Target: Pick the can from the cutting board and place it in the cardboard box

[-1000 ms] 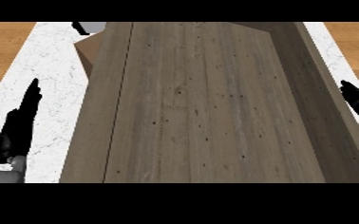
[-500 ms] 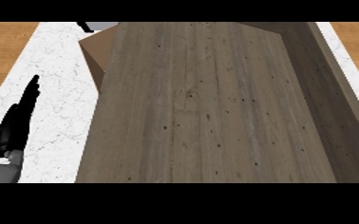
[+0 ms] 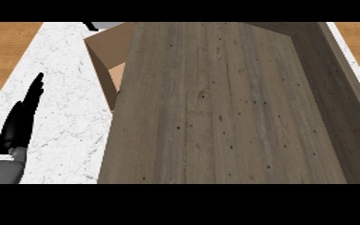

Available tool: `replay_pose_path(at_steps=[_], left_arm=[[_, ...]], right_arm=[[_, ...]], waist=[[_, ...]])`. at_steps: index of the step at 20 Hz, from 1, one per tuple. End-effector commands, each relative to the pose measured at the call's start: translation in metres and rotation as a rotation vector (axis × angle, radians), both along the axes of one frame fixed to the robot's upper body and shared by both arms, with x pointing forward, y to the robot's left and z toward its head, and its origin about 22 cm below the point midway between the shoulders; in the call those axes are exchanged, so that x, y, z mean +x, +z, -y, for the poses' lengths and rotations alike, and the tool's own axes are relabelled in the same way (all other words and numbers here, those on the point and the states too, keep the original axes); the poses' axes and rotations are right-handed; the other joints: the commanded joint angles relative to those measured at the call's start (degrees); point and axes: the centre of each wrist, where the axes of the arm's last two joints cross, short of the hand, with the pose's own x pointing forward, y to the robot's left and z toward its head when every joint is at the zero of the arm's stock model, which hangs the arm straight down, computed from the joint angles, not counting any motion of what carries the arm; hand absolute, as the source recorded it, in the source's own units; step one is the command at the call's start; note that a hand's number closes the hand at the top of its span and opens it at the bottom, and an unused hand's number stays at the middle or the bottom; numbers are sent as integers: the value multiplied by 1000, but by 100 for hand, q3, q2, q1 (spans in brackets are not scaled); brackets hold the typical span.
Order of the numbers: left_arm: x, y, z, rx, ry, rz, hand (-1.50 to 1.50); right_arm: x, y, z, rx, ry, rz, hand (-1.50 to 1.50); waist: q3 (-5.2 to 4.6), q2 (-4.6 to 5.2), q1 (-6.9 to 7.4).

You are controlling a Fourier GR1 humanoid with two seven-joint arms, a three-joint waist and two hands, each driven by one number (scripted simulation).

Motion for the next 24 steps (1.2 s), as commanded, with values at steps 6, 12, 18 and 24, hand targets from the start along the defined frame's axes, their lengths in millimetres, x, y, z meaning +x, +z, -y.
replay_pose_path(at_steps=[6, 12, 18, 24], left_arm=[[-6, -8, -1, 10, -7, 10, 0], [5, -7, -5, -2, 30, -6, 0], [9, 15, 2, 11, 17, 12, 0], [-19, 10, -14, 15, 13, -16, 0]], right_arm=[[53, -5, -35, -175, 148, -217, -150], [82, -5, -49, -263, 142, -246, -150], [78, -17, -65, -277, 159, -250, -150], [62, -23, -47, -246, 182, -263, -150]], waist=[[-9, -17, 1], [-11, -18, -63], [-13, -44, -130], [-12, -47, -109]])
